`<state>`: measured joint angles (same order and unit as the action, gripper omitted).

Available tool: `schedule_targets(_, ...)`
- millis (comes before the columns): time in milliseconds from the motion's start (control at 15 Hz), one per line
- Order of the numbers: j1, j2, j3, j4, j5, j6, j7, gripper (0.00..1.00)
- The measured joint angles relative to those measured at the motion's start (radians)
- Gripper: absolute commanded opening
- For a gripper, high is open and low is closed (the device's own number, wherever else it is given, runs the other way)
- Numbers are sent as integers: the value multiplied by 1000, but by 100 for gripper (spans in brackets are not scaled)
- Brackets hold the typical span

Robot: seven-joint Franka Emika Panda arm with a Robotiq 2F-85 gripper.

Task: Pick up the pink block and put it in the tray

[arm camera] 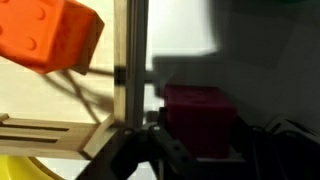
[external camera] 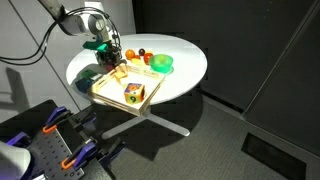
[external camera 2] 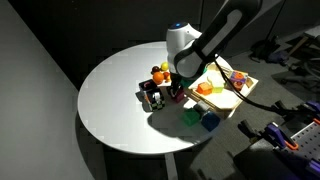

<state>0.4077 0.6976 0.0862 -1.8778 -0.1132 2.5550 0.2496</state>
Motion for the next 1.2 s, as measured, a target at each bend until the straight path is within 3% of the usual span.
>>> schedule_targets(667,-2,-42,-19,1,0,-84,0,29)
schedule_targets(1200,-54,-107,14,-11,13,-131,-7,29)
